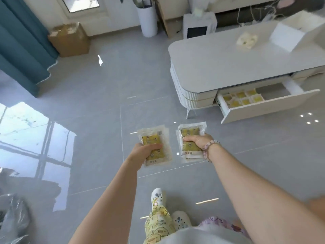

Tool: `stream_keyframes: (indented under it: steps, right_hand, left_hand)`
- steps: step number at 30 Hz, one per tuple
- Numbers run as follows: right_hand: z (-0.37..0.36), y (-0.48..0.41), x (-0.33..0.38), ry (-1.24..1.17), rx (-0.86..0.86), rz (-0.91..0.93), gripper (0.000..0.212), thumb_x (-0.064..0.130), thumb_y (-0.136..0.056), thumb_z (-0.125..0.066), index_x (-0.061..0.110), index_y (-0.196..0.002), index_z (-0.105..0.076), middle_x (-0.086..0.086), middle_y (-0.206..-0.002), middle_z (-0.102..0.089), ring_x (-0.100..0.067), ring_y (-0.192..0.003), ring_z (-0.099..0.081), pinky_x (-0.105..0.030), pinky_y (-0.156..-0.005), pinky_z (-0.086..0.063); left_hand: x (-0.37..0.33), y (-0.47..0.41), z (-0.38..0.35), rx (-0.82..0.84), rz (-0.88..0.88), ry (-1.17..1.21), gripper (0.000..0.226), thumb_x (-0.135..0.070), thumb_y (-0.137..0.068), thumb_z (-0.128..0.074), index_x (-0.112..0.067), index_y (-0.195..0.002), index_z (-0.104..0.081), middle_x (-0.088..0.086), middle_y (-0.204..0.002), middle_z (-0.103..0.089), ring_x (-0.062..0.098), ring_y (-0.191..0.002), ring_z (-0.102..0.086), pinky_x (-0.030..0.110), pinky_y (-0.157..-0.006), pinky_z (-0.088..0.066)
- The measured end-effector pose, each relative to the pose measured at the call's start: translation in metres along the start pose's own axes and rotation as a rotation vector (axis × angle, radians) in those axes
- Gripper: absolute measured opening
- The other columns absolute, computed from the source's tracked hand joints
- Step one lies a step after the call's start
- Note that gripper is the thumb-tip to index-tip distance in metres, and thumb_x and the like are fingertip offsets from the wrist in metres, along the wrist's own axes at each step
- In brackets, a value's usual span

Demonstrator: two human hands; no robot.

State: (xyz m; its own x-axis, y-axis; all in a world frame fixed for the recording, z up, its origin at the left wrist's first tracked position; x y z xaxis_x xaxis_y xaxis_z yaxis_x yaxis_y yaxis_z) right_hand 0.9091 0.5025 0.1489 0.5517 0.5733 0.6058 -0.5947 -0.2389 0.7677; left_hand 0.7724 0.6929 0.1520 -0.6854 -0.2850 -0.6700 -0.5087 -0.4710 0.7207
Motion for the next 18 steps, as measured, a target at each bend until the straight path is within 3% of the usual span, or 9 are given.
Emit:
stream_keyframes:
  steps: [2, 4, 6, 9, 11, 13, 18]
  right_hand:
    - [0.02, -0.004, -0.003, -0.016, -0.048, -0.027, 0.036, 0.04, -0.071, -0.077, 0.01, -0.083, -0.062, -0.005, -0.077, -0.065, -0.013, -0.036, -0.053, -0.017, -0.041, -0.044]
    - [0.041, -0.008, -0.009, -0.016, -0.108, -0.069, 0.038, 0.045, -0.073, -0.074, 0.01, -0.078, -0.059, -0.003, -0.071, -0.061, -0.011, -0.025, -0.038, -0.014, -0.032, -0.031]
    - [0.058, -0.011, -0.016, -0.073, -0.152, -0.102, 0.042, 0.046, -0.072, -0.074, 0.008, -0.086, -0.064, -0.005, -0.08, -0.067, -0.015, -0.035, -0.045, -0.017, -0.038, -0.035]
    - [0.077, -0.016, -0.024, -0.177, -0.21, -0.13, 0.044, 0.044, -0.071, -0.075, 0.009, -0.096, -0.067, -0.006, -0.092, -0.071, -0.021, -0.055, -0.058, -0.024, -0.05, -0.045]
    - [0.088, -0.02, -0.03, -0.289, -0.255, -0.137, 0.039, 0.039, -0.069, -0.078, 0.012, -0.096, -0.068, -0.006, -0.095, -0.072, -0.026, -0.08, -0.07, -0.033, -0.072, -0.056]
    - [0.1, -0.022, -0.037, -0.382, -0.301, -0.151, 0.031, 0.035, -0.068, -0.079, 0.015, -0.089, -0.067, -0.007, -0.096, -0.072, -0.027, -0.094, -0.069, -0.043, -0.089, -0.054]
    - [0.132, -0.02, -0.06, -0.559, -0.421, -0.214, 0.033, 0.035, -0.066, -0.08, 0.015, -0.089, -0.066, -0.007, -0.098, -0.072, -0.025, -0.091, -0.069, -0.046, -0.087, -0.055]
  left_hand:
    - [-0.011, -0.014, -0.019, 0.038, 0.005, -0.068, 0.014, -0.016, -0.075, -0.077, -0.012, -0.082, -0.066, 0.004, -0.078, -0.07, 0.019, -0.071, -0.068, 0.032, -0.067, -0.057]
    - [-0.023, -0.031, -0.04, 0.087, 0.007, -0.147, 0.018, -0.019, -0.071, -0.079, -0.013, -0.084, -0.068, 0.007, -0.086, -0.072, 0.026, -0.083, -0.07, 0.042, -0.084, -0.056]
    - [-0.036, -0.043, -0.062, 0.141, 0.006, -0.223, 0.017, -0.019, -0.071, -0.079, -0.014, -0.081, -0.067, 0.009, -0.089, -0.072, 0.028, -0.087, -0.07, 0.045, -0.088, -0.054]
    - [-0.059, -0.06, -0.091, 0.209, -0.003, -0.33, 0.021, -0.022, -0.069, -0.08, -0.015, -0.082, -0.065, 0.006, -0.084, -0.07, 0.024, -0.079, -0.068, 0.041, -0.086, -0.055]
    - [-0.073, -0.072, -0.113, 0.263, -0.012, -0.397, 0.031, -0.025, -0.063, -0.083, -0.015, -0.088, -0.066, 0.008, -0.09, -0.072, 0.026, -0.084, -0.069, 0.044, -0.088, -0.055]
    - [-0.085, -0.081, -0.135, 0.316, -0.025, -0.448, 0.031, -0.022, -0.066, -0.082, -0.013, -0.092, -0.066, 0.009, -0.095, -0.072, 0.027, -0.089, -0.069, 0.045, -0.088, -0.054]
    - [-0.108, -0.095, -0.197, 0.475, -0.075, -0.57, 0.031, -0.015, -0.072, -0.078, -0.01, -0.1, -0.067, 0.01, -0.097, -0.072, 0.025, -0.089, -0.069, 0.037, -0.081, -0.056]
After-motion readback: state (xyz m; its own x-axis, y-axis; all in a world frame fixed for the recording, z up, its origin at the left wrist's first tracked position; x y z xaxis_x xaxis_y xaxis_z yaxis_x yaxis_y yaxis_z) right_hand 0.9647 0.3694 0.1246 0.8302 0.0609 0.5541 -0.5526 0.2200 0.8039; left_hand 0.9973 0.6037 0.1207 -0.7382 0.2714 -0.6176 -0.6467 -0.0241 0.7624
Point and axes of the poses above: each hand's wrist, its own y-axis away from the middle knuckle, its own z-axis out of the back of the hand, x = y × z, the point moved 10 cm from there along -y, towards the middle knuckle
